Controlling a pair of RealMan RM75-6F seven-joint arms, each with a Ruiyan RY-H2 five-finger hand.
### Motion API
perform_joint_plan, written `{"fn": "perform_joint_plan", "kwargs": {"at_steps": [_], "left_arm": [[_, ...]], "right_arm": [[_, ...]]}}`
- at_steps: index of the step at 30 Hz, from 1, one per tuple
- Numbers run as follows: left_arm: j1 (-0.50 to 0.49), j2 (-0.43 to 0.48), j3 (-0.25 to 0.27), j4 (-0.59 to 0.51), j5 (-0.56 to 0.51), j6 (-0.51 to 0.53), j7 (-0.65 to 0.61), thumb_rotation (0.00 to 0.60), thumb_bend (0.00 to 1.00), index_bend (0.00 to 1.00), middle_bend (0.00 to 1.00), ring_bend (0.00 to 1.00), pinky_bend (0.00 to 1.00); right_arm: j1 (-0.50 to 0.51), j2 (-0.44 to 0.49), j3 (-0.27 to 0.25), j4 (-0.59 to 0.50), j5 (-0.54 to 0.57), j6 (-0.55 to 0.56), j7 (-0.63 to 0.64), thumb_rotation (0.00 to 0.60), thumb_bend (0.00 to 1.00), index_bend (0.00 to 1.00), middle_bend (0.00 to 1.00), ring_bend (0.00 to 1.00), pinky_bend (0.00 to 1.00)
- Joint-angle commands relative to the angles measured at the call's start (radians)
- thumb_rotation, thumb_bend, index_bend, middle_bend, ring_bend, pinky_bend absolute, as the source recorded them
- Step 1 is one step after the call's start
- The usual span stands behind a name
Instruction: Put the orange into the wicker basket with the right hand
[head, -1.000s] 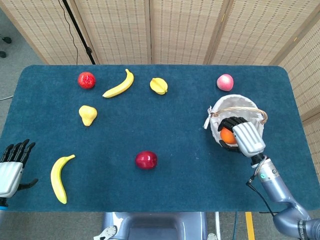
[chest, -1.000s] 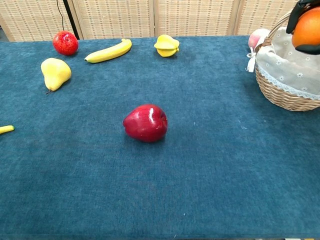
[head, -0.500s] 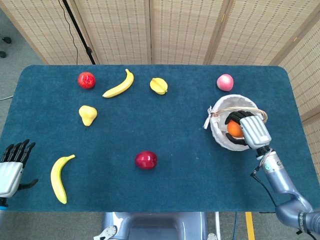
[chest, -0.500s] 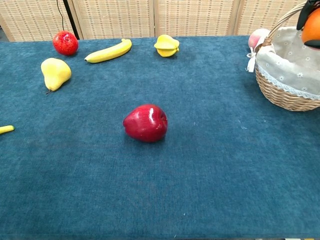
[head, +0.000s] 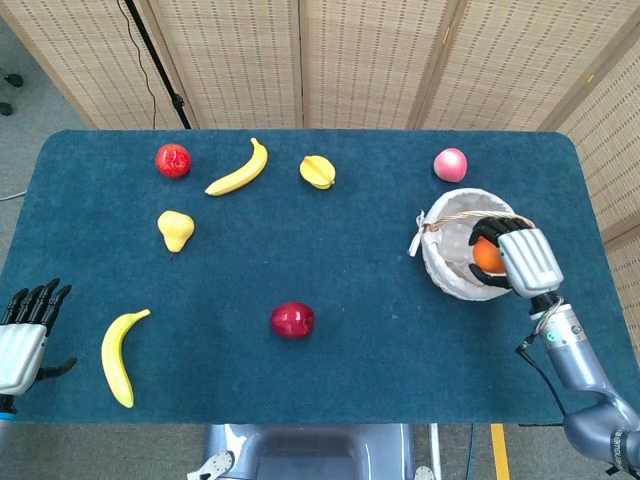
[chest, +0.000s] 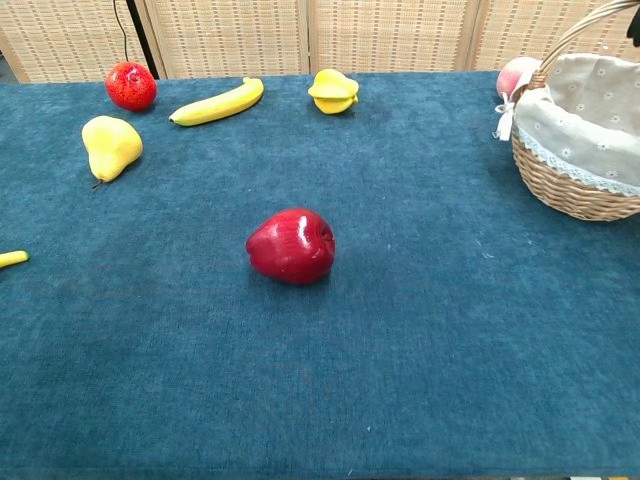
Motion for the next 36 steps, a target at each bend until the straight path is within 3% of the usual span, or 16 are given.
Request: {"fn": "perform_joint_plan", "kwargs": {"at_steps": [1, 8, 11, 16, 21, 26, 31, 36], "left_arm": [[0.000, 0.001, 0.000, 0.000, -0.001, -0.001, -0.002, 0.600, 0.00, 0.00, 0.00, 0.00, 0.00], [-0.001, 0.002, 0.001, -0.001, 0.000, -0.003, -0.005, 0.600, 0.00, 0.00, 0.00, 0.00, 0.00], [-0.002, 0.001, 0.001, 0.000, -0.001, -0.005, -0.004, 0.600, 0.00, 0.00, 0.00, 0.00, 0.00], [-0.002, 0.001, 0.000, 0.002, -0.003, -0.007, -0.006, 0.600, 0.00, 0.00, 0.00, 0.00, 0.00], [-0.003, 0.001, 0.001, 0.001, -0.001, -0.007, -0.005, 0.600, 0.00, 0.00, 0.00, 0.00, 0.00], [-0.001, 0.001, 0.002, -0.002, 0.005, 0.000, -0.001, 0.600, 0.00, 0.00, 0.00, 0.00, 0.00], [0.002, 0.004, 0.003, -0.005, 0.012, 0.008, -0.002, 0.600, 0.00, 0.00, 0.00, 0.00, 0.00], [0.004, 0.007, 0.005, -0.006, 0.024, 0.019, -0.001, 0.600, 0.00, 0.00, 0.00, 0.00, 0.00]], "right_arm": [[-0.011, 0.036, -0.017, -0.040, 0.014, -0.028, -0.029, 0.600, 0.23, 0.40, 0.26, 0.29, 0.22], [-0.009, 0.069, -0.026, -0.075, 0.037, -0.075, -0.047, 0.600, 0.08, 0.26, 0.13, 0.15, 0.12], [-0.012, 0.070, -0.024, -0.079, 0.038, -0.068, -0.048, 0.600, 0.08, 0.26, 0.12, 0.15, 0.12], [-0.051, 0.109, -0.030, -0.144, 0.006, 0.001, -0.050, 0.600, 0.08, 0.27, 0.15, 0.16, 0.17], [-0.131, 0.194, -0.075, -0.265, -0.061, 0.099, -0.086, 0.600, 0.07, 0.30, 0.16, 0.18, 0.19], [-0.212, 0.230, -0.129, -0.316, -0.118, 0.186, -0.096, 0.600, 0.08, 0.30, 0.16, 0.18, 0.19], [-0.288, 0.188, -0.157, -0.242, -0.134, 0.273, -0.114, 0.600, 0.08, 0.30, 0.16, 0.17, 0.19], [-0.323, 0.136, -0.158, -0.138, -0.084, 0.277, -0.126, 0.600, 0.08, 0.30, 0.16, 0.17, 0.18]]}}
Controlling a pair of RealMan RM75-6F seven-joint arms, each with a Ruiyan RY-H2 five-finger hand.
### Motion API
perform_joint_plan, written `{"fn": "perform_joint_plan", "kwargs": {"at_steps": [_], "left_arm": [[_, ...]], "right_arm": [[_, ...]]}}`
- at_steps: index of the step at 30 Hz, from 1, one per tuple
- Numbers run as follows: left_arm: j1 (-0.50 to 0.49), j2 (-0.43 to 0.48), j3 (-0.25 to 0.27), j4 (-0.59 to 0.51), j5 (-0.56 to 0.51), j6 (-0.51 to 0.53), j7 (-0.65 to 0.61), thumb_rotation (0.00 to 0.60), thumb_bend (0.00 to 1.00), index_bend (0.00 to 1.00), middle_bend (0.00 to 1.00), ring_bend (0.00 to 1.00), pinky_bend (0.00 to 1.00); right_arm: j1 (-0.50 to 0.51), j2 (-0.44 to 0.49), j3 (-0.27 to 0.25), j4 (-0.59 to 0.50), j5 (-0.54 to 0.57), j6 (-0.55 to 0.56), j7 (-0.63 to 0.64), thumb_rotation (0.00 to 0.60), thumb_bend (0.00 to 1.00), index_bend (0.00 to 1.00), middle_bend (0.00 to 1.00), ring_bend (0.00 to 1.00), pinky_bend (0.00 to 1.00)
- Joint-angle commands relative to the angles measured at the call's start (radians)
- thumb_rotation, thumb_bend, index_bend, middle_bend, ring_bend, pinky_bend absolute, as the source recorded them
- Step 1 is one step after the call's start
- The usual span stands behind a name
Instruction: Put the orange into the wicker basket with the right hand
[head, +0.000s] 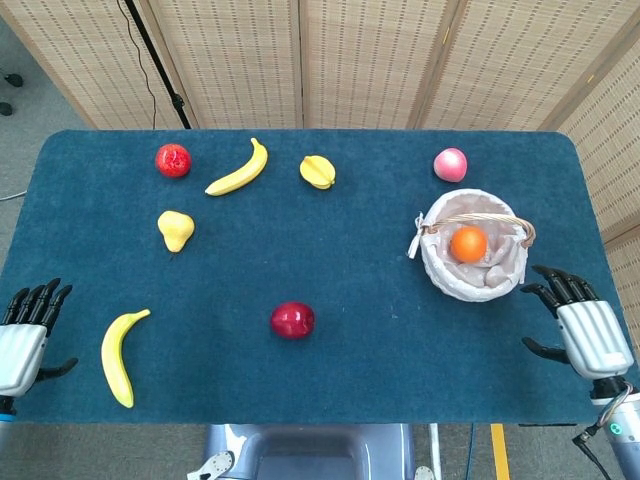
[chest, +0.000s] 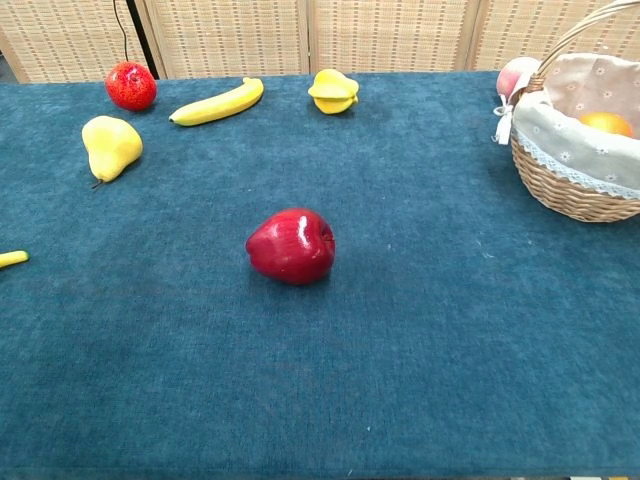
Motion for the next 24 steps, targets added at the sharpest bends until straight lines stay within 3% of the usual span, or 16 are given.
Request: {"fn": "perform_joint_plan", "kwargs": {"at_steps": [1, 11, 24], "left_arm": [[0.002, 0.002, 0.001, -0.001, 0.009, 0.009, 0.000, 0.600, 0.00, 0.00, 0.00, 0.00, 0.00], [0.008, 0.002, 0.006, -0.001, 0.023, 0.022, 0.008, 0.600, 0.00, 0.00, 0.00, 0.00, 0.00], [0.009, 0.001, 0.006, -0.004, 0.025, 0.022, 0.016, 0.600, 0.00, 0.00, 0.00, 0.00, 0.00]], "right_arm": [[-0.035, -0.050, -0.004, 0.098, 0.053, 0.001, -0.012, 0.600, 0.08, 0.30, 0.16, 0.17, 0.18], [-0.081, -0.130, 0.022, 0.259, 0.132, 0.012, -0.017, 0.600, 0.08, 0.30, 0.15, 0.17, 0.17], [-0.091, -0.130, 0.038, 0.272, 0.107, 0.020, 0.021, 0.600, 0.08, 0.31, 0.15, 0.17, 0.16]]}}
